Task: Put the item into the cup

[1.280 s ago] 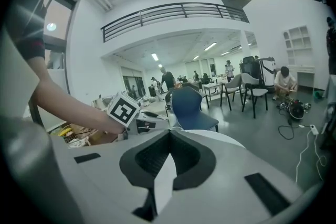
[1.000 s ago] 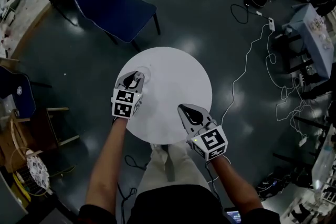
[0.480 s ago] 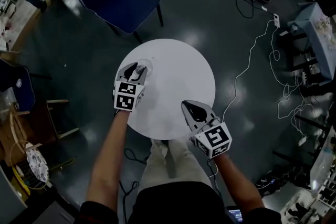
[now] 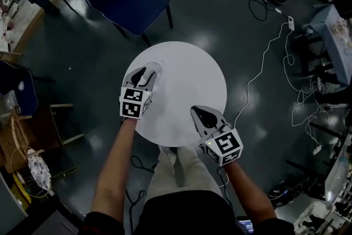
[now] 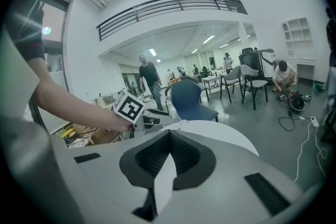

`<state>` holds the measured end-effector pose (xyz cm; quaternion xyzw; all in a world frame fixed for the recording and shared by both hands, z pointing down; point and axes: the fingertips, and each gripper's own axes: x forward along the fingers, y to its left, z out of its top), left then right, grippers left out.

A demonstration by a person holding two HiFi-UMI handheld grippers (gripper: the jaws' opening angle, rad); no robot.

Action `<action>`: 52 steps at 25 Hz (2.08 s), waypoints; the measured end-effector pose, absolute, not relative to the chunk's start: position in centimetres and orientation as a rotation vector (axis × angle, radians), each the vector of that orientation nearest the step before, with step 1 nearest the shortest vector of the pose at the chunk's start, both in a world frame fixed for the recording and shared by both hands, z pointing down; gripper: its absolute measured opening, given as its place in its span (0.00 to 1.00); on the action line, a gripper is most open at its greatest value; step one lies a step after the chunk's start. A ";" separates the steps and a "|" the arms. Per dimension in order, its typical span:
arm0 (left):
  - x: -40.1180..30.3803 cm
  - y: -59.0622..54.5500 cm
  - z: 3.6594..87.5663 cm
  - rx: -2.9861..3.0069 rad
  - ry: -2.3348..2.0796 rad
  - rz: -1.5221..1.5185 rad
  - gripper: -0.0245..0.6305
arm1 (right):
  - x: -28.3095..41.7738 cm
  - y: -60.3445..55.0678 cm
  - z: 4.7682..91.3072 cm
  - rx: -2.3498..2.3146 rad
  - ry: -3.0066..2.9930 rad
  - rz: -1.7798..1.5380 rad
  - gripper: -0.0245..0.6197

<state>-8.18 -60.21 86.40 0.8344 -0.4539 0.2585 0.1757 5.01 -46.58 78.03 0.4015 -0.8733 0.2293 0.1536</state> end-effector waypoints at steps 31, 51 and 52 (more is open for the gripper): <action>-12.1 -47.5 69.8 2.505 -1.318 0.464 0.06 | -0.5 -42.3 65.6 1.141 -2.604 0.404 0.05; -16.6 -34.7 56.4 2.618 -1.348 0.216 0.06 | -5.7 -35.3 54.4 1.220 -2.690 0.205 0.05; -16.9 -34.1 55.9 2.622 -1.351 0.201 0.06 | -6.0 -34.9 54.0 1.228 -2.693 0.197 0.05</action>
